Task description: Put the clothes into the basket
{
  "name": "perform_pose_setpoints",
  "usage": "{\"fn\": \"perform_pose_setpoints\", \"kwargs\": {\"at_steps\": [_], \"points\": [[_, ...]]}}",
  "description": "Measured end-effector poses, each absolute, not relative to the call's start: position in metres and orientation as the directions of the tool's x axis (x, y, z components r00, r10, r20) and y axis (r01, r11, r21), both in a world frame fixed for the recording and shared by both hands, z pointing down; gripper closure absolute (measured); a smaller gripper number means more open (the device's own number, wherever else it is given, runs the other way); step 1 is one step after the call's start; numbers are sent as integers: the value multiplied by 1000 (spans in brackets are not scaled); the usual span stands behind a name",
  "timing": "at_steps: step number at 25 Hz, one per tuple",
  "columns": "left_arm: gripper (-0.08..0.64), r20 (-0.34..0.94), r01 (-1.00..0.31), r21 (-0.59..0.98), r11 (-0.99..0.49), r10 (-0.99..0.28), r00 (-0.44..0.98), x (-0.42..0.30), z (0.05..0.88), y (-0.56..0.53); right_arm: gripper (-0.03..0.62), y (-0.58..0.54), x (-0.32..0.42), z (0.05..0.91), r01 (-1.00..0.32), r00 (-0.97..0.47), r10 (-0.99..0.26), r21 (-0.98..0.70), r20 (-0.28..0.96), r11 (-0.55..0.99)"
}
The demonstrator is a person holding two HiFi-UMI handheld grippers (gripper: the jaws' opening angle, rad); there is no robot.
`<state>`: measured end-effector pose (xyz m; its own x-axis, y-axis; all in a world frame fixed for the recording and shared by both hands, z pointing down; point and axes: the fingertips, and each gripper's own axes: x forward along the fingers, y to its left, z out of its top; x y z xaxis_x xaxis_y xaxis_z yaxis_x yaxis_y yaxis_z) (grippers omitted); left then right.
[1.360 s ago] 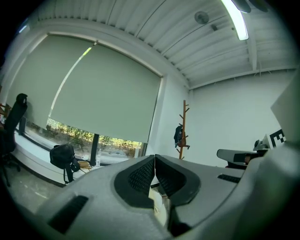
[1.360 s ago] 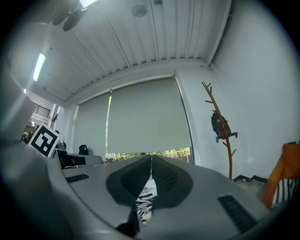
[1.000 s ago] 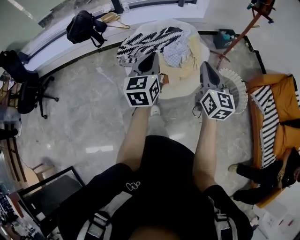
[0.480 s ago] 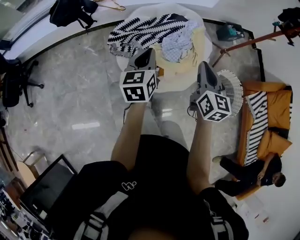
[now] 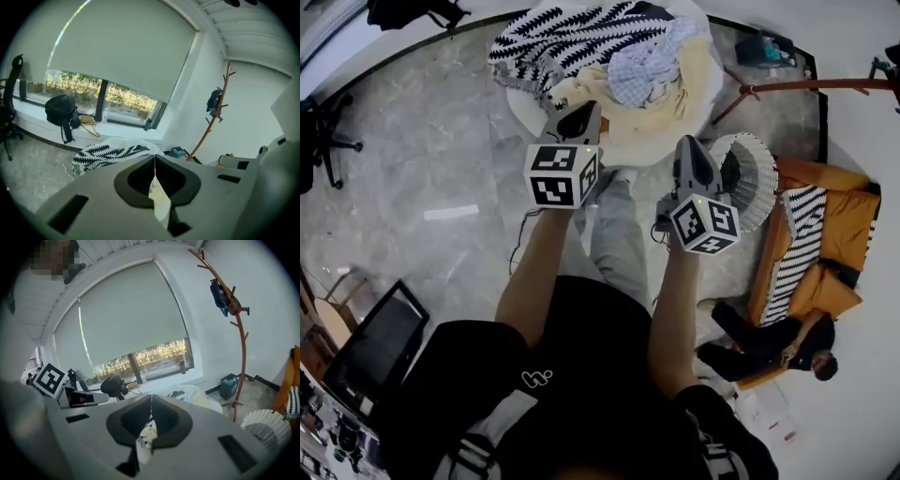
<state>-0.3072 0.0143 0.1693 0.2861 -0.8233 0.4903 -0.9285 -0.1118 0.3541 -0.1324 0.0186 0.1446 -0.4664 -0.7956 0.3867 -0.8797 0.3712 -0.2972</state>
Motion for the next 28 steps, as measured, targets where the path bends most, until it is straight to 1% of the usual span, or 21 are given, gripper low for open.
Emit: {"fn": "perform_pose_setpoints", "kwargs": {"at_steps": [2,5,12,20,23,26,28], "points": [[551,512,-923,376,-81,-812,280,-304,191,12,581,18,-132,166,-867,-494,-763,-307,417,393],[551,530,-902,425,-71,-789,312,-284,229,6,581,9,-124,201,-858,-513,-714,-293,476,421],[551,577,-920,391,-31,-770,272,-259,313,-28,581,-37,-118,297,-812,-575,-622,-278,531,513],[551,600,-929,371,6,-765,235,-254,395,-64,581,-90,-122,393,-769,-618,-584,-251,526,588],[551,584,-924,382,5,-776,237,-255,415,-82,581,-115,-122,417,-777,-610,-601,-244,516,580],[551,597,-927,376,-3,-764,244,-250,440,-99,581,-137,-116,436,-786,-598,-609,-229,521,575],[550,603,-928,371,-19,-756,256,-248,450,-110,580,-150,-117,447,-772,-609,-603,-213,515,598]]}}
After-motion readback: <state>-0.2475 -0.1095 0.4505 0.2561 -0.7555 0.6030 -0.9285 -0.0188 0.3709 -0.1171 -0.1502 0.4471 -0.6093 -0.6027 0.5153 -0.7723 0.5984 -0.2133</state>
